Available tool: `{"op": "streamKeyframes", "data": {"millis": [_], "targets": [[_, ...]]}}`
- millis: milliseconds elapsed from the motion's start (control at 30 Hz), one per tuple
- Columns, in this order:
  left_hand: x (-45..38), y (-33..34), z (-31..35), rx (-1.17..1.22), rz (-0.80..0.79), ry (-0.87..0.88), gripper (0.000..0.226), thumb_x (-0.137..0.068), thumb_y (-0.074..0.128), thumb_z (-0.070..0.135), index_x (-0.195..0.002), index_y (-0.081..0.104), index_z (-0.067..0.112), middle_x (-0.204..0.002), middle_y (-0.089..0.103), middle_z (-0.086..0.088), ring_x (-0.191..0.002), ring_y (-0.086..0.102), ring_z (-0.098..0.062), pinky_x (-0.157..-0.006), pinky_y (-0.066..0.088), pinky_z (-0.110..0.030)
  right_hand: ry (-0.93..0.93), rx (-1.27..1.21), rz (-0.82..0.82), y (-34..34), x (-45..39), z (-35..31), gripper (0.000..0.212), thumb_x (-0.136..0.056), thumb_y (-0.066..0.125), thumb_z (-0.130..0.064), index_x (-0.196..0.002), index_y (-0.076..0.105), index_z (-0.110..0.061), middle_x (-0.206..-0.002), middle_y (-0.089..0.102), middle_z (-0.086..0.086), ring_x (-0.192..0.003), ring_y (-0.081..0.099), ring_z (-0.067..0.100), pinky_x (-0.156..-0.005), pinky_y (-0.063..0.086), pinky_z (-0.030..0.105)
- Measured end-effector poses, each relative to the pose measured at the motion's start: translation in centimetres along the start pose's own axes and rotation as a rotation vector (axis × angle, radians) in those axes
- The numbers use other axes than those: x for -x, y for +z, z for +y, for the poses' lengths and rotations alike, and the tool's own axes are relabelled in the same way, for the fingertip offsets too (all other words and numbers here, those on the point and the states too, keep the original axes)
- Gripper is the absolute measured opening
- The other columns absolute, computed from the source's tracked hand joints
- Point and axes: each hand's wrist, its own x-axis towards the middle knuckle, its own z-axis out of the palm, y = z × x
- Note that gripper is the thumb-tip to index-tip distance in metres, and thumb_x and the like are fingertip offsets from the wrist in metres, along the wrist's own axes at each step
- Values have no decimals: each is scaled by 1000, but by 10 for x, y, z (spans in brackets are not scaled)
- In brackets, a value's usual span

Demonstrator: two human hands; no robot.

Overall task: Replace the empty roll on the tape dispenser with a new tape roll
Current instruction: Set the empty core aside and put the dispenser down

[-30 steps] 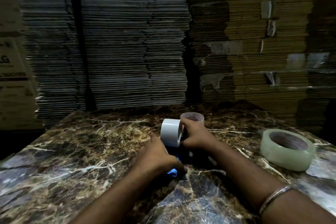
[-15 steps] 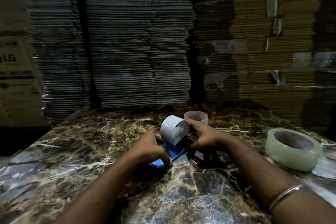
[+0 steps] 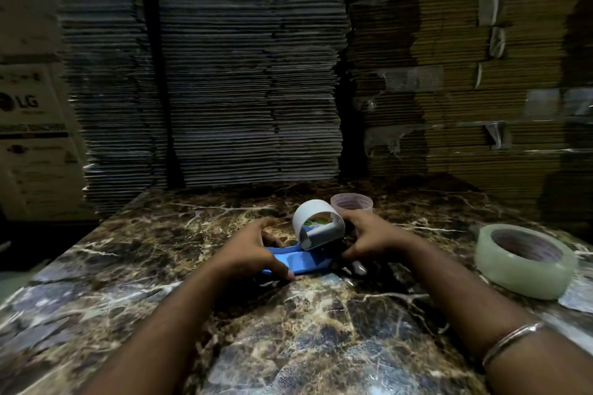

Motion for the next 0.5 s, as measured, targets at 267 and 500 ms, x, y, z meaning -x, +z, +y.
{"op": "streamKeyframes", "data": {"millis": [267, 500], "targets": [[-1, -4, -4, 3, -37, 27, 113, -50, 91, 7, -145, 32, 14, -105, 70, 1, -105, 62, -17, -87, 51, -28, 8, -13, -42, -3, 8, -6, 65, -59, 90, 0, -117, 65, -14, -108, 74, 0, -92, 69, -1, -81, 54, 13], [-2, -5, -9, 29, -48, 64, 121, -26, 91, 24, -138, 45, 17, -103, 73, -1, -103, 67, -17, -93, 54, -39, 12, 23, -80, -5, 6, -4, 61, -56, 93, -12, -109, 66, -25, -106, 74, -6, -98, 68, 0, -83, 52, 15]]}}
